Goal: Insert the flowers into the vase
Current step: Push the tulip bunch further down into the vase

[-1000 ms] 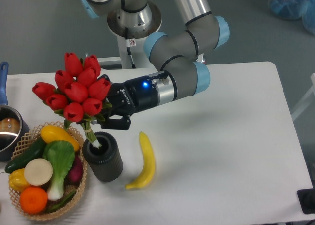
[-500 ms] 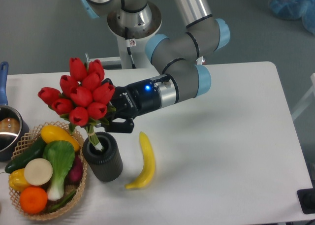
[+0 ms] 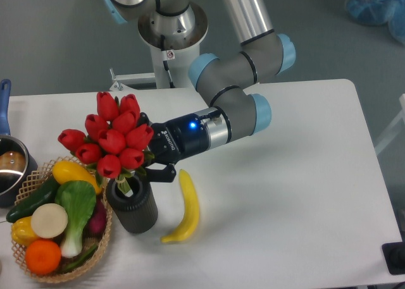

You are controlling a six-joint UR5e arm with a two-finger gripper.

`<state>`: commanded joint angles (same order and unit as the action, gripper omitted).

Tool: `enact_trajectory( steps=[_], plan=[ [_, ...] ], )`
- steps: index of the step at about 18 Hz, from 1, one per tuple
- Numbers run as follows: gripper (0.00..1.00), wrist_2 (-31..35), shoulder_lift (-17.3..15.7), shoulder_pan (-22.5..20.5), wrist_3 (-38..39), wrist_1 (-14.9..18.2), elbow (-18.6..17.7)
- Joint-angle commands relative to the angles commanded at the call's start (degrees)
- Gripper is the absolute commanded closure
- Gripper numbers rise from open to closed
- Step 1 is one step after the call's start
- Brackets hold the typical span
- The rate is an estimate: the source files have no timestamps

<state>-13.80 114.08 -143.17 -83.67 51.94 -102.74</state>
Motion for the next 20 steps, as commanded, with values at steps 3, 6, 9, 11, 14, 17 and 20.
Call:
enact_trajectory(
  steps=[3, 6, 9, 11, 14, 17, 20],
  plan=[
    [0.62, 0.1, 0.2, -0.1, 0.0, 0.0, -0.1],
    [0.62, 0.3, 0.7, -0.3, -0.2, -0.1, -0.5],
    [0.62, 0.3, 0.7, -0.4, -1.7, -0.1, -1.6],
    [0.62, 0.2, 0.7, -0.4, -3.2, -0.1, -2.8],
    [0.62, 0.2, 0.7, -0.4, -4.0, -0.1, -3.4],
    [0.62, 0.3, 0.8, -0.4, -4.1, -0.1, -3.5],
    [0.62, 0.3, 1.0, -0.4, -4.1, -0.1, -3.5]
  ],
)
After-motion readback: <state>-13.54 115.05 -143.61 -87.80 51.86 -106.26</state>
